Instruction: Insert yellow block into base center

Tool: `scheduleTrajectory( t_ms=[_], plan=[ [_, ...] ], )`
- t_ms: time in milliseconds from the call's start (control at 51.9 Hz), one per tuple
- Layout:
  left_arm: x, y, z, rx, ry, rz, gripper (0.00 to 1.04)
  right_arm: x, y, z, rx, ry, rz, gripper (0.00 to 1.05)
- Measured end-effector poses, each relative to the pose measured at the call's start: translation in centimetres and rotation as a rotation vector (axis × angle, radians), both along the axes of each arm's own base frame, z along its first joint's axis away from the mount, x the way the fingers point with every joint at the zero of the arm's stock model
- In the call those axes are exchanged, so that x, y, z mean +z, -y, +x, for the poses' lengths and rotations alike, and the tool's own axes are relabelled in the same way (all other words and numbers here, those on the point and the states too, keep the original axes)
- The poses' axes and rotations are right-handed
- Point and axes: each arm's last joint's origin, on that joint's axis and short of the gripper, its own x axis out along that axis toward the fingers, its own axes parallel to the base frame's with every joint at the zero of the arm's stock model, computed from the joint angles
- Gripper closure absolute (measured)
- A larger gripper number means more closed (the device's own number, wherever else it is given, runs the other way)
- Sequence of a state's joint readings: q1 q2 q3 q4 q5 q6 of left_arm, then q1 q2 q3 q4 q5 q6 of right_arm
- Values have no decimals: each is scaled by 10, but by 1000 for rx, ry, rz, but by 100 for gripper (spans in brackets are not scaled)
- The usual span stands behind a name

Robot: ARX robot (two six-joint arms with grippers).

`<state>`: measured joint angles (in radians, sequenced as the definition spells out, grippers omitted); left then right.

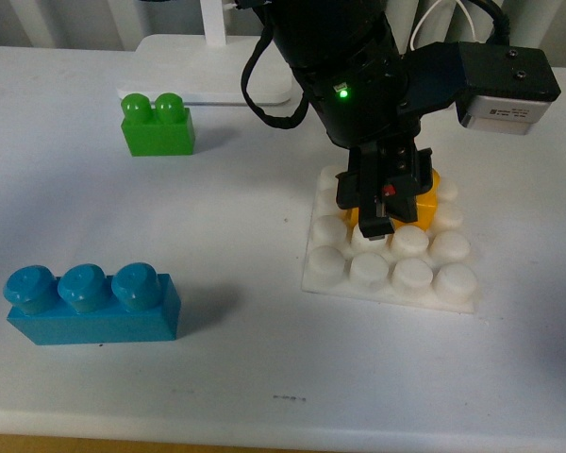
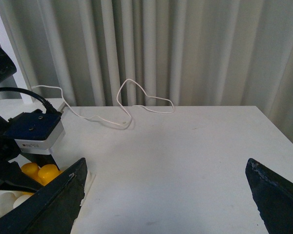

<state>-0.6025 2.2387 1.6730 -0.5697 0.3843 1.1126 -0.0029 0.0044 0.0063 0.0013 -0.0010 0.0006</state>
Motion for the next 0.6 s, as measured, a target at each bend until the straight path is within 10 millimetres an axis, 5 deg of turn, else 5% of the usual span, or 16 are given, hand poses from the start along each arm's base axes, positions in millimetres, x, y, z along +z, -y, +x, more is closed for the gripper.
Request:
scheduleTrajectory(
  t_ms=[366,598],
  plan=[
    [11,-9,-4,41,62,13,5,0,0,0,0,0,0,9],
    [65,-26,-9,71,183,-59,6,0,0,0,0,0,0,9]
  ],
)
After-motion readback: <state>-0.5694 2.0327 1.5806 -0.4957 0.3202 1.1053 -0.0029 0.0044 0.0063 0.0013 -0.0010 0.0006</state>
